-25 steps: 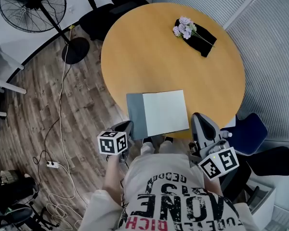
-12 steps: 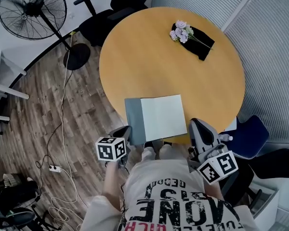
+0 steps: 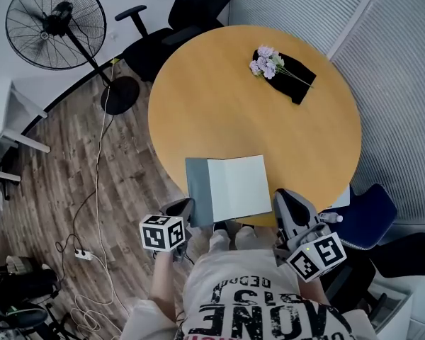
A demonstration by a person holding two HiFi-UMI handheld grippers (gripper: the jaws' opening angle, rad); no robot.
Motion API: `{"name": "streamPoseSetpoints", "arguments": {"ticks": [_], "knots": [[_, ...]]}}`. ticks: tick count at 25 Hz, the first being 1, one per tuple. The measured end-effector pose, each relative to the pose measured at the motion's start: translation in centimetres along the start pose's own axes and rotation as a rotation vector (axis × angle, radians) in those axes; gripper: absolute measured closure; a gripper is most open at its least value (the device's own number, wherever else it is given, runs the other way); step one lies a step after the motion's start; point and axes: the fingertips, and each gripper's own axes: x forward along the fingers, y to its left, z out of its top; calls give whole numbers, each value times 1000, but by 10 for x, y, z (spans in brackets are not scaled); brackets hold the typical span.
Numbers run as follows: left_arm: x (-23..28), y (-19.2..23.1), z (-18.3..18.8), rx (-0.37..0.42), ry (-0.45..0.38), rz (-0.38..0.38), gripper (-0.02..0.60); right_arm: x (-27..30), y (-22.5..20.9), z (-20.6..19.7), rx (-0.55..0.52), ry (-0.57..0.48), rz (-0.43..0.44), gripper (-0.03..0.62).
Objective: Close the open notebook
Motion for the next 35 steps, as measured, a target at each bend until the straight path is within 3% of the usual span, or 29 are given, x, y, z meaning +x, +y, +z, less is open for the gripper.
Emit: {"name": "streamPoseSetpoints", "arguments": {"ticks": [35], "knots": [[-6,-40,20,30,-87,-3,565,-13,-28,-1,38,2,11,582]]}}
